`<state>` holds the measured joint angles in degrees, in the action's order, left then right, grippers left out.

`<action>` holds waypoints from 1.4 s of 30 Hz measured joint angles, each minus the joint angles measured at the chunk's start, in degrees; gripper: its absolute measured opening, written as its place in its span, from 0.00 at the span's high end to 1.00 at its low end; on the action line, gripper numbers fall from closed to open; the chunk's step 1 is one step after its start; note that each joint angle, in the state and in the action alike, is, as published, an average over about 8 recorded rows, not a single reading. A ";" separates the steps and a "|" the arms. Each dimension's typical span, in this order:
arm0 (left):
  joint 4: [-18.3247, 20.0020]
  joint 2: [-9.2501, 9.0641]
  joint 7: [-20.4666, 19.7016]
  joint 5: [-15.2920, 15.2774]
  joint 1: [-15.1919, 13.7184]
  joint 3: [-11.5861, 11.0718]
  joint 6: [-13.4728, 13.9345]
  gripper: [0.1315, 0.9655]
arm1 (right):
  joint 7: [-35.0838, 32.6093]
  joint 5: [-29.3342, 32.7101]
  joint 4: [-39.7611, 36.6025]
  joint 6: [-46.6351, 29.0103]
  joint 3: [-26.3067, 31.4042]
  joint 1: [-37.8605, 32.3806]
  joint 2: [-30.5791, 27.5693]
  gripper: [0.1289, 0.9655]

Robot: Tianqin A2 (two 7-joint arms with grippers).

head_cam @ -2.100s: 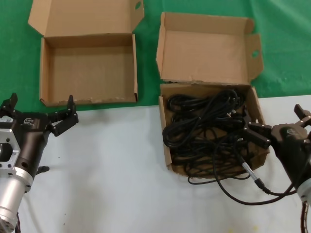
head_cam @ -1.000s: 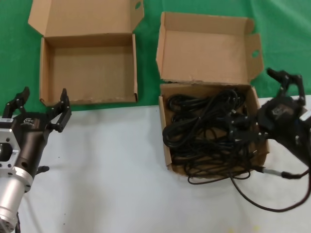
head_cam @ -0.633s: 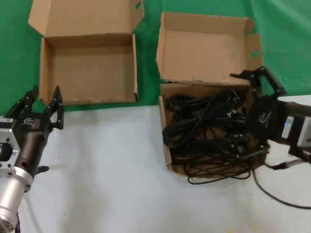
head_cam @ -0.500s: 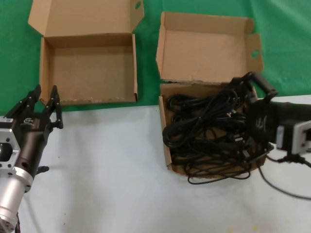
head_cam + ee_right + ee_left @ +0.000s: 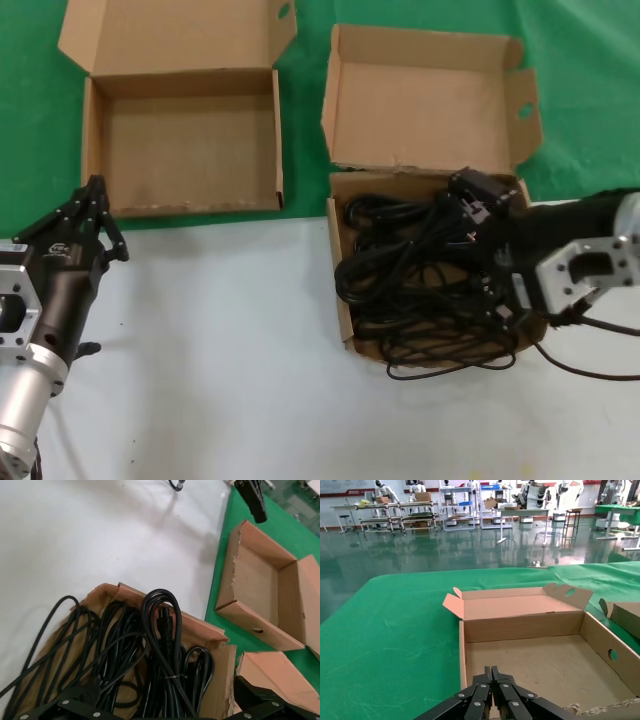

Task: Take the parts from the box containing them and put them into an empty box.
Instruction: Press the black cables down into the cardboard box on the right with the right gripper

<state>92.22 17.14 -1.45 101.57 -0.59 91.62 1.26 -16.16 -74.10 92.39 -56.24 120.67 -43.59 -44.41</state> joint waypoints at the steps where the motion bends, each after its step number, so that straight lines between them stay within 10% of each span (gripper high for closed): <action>1: 0.00 0.00 0.00 0.00 0.00 0.00 0.00 0.94 | -0.08 0.53 -0.73 -0.28 0.38 -0.60 0.74 0.01; 17: 0.00 0.00 0.00 0.00 0.00 0.00 0.00 0.98 | -2.08 5.72 -7.43 -1.06 3.04 -5.40 7.07 0.18; 42: 0.00 0.00 0.00 0.00 0.00 0.00 0.00 0.98 | -2.08 9.20 -9.29 -1.97 3.98 -6.41 8.78 0.80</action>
<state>92.22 17.14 -1.45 101.57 -0.59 91.62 1.26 -18.25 -64.90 83.11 -58.22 124.65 -50.00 -35.63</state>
